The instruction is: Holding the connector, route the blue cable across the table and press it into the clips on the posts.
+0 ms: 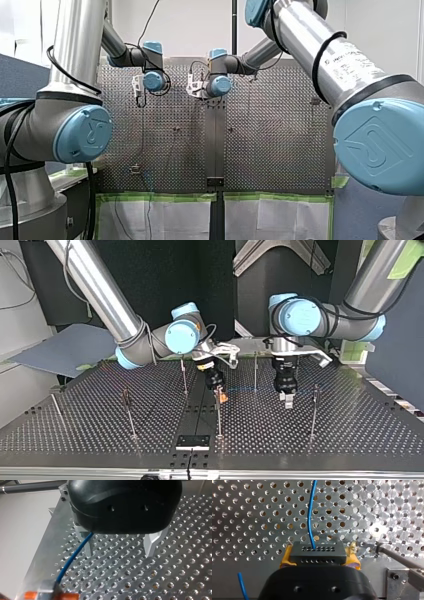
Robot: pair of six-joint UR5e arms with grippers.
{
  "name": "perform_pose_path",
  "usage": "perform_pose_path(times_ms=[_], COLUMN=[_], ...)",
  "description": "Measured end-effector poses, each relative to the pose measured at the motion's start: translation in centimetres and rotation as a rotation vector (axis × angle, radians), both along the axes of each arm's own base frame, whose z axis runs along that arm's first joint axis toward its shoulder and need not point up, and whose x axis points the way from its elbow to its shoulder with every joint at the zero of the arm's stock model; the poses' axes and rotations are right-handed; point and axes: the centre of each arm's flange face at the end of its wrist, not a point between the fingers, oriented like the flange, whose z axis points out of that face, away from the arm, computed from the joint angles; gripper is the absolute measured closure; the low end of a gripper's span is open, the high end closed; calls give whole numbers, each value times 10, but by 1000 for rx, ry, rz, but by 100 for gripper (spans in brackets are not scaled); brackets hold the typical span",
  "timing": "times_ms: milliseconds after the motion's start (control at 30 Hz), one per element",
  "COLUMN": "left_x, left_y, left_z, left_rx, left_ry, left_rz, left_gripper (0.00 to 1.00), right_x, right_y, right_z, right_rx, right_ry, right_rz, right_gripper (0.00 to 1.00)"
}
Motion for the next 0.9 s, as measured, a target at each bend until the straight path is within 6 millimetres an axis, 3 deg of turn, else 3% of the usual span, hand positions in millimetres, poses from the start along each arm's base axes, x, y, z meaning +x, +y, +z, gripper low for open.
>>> perform_pose_path(times_ms=[33, 67, 100, 133, 200, 233, 267, 300, 333, 900], left_x=[0, -1, -1, -1, -2, -2, -2, -3, -3, -12], left_y=[0, -1, -2, -2, -4, -5, -6, -6, -7, -7], left_z=[0, 0, -1, -1, -1, -1, -1, -1, -1, -11], left_rx=[0, -1, -2, -3, -6, -7, -9, -11, -15, -25], left_ry=[1, 2, 3, 3, 4, 3, 4, 4, 5, 61], left_rz=[-1, -2, -3, -4, -7, -9, -11, -12, -14, 34], left_gripper=[0, 13, 13, 28, 28, 71, 85, 85, 99, 99], right_x=[0, 0, 0, 0, 0, 0, 0, 0, 0, -2], right_y=[0, 0, 0, 0, 0, 0, 0, 0, 0, 2], right_z=[0, 0, 0, 0, 0, 0, 0, 0, -1, -3], right_rx=[0, 0, 0, 0, 0, 0, 0, 0, 0, 13], right_ry=[0, 0, 0, 0, 1, 1, 2, 2, 2, 19], right_rz=[0, 0, 0, 0, 0, 0, 0, 0, 0, 1], right_gripper=[100, 100, 100, 100, 100, 100, 100, 100, 100, 100])
